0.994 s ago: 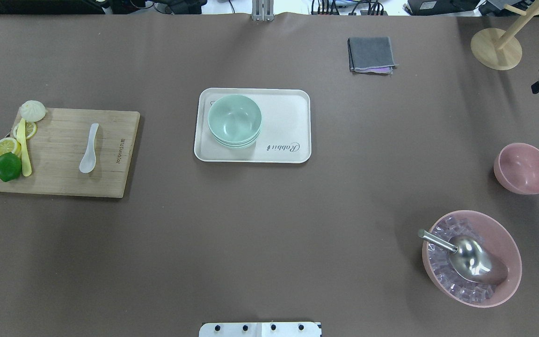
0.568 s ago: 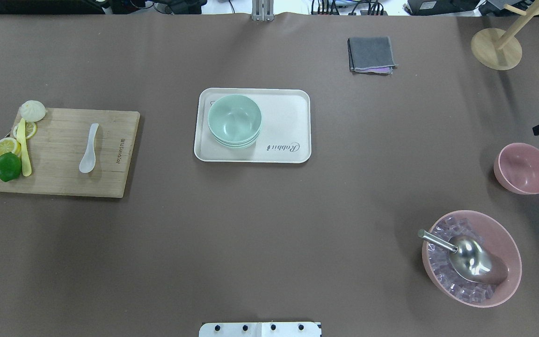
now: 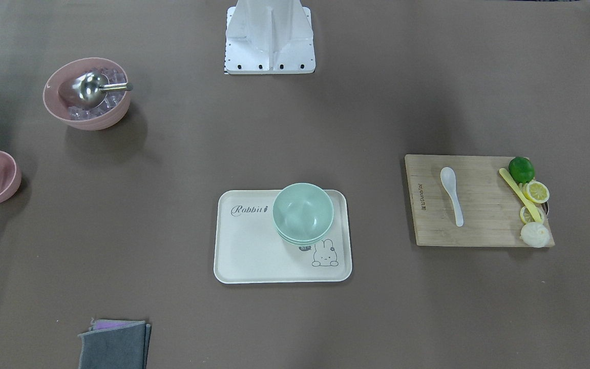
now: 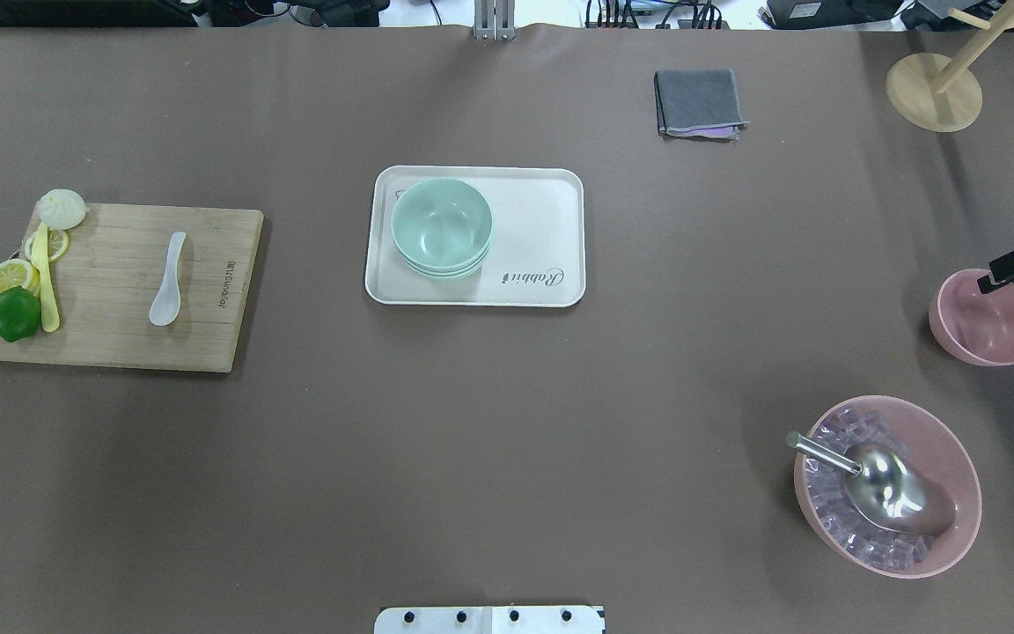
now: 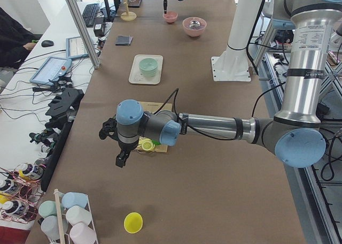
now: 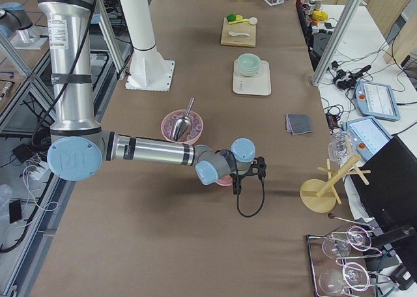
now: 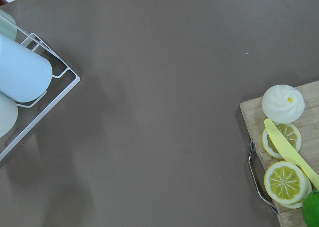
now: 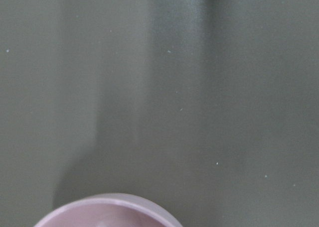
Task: Stack pink bowl on green and place spoon
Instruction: 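Reach the right gripper to the pink bowl while the left reaches the spoon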
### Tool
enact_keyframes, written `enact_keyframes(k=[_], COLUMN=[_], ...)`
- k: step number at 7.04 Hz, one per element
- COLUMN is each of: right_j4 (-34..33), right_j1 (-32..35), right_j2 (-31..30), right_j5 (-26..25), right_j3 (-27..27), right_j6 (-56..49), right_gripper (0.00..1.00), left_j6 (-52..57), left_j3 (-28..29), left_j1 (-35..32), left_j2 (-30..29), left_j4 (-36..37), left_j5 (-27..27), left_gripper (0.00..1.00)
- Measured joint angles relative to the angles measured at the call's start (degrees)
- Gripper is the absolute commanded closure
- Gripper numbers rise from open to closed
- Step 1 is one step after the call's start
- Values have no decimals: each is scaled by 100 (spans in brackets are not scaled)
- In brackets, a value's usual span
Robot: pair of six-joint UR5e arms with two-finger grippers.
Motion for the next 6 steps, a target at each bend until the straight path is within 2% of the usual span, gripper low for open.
enact_keyframes(k=[2,6], right_j4=[11,31], right_j1=[-22,-17], right_j2=[-5,-45], right_j5=[25,62], right_j3=[23,94], right_j6=[-14,-21], right_gripper=[100,100], left_j6=[-6,-9], left_j3=[2,14], left_j1=[0,0], left_j2=[-27,-30], left_j4=[18,32], left_j5=[0,0], left_gripper=[2,2])
